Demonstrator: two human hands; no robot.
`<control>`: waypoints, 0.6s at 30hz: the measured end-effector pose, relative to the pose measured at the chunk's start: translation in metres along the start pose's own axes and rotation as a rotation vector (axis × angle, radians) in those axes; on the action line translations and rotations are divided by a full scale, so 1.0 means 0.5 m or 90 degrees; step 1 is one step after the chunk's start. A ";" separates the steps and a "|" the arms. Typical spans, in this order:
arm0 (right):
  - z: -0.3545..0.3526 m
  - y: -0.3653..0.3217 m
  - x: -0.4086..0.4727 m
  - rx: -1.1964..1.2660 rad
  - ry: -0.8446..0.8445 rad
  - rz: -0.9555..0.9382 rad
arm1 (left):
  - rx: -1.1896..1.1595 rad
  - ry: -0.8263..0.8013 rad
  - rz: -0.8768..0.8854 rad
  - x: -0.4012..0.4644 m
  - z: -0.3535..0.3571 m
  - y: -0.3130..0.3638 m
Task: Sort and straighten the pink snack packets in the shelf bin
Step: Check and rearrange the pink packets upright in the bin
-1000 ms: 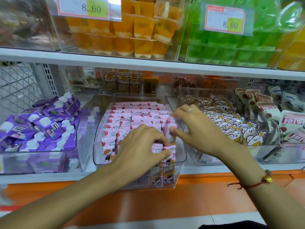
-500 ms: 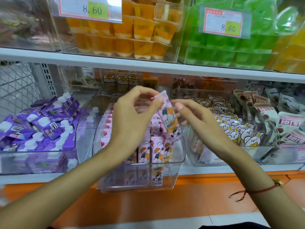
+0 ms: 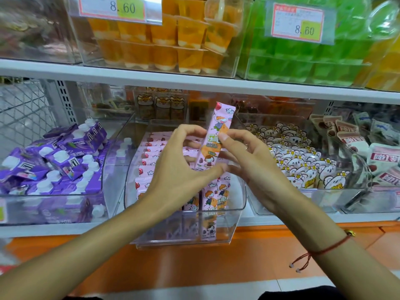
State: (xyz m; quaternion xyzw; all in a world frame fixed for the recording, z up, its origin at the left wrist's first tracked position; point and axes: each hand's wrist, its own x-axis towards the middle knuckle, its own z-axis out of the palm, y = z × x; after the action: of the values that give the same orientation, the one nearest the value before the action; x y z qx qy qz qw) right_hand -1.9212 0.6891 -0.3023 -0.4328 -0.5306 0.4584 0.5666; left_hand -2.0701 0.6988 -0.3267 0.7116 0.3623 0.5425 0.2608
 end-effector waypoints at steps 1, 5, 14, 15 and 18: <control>0.001 -0.001 -0.001 0.001 -0.004 0.000 | 0.014 0.009 0.006 0.002 -0.002 -0.003; -0.011 -0.005 0.003 -0.028 -0.034 -0.007 | -0.007 -0.036 0.015 0.014 -0.012 -0.015; 0.001 -0.002 -0.010 -0.193 0.050 -0.214 | -0.041 -0.103 -0.005 0.011 -0.003 -0.022; -0.001 -0.005 -0.010 -0.187 0.050 -0.197 | -0.042 -0.099 -0.013 0.012 -0.004 -0.017; -0.009 -0.010 -0.008 -0.134 0.040 -0.089 | -0.128 -0.130 -0.131 0.020 -0.013 0.005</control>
State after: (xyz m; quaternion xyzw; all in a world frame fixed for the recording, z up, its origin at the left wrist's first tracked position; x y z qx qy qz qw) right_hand -1.9164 0.6841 -0.2986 -0.4661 -0.5864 0.3461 0.5649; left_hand -2.0743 0.7052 -0.3172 0.6928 0.3488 0.4711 0.4201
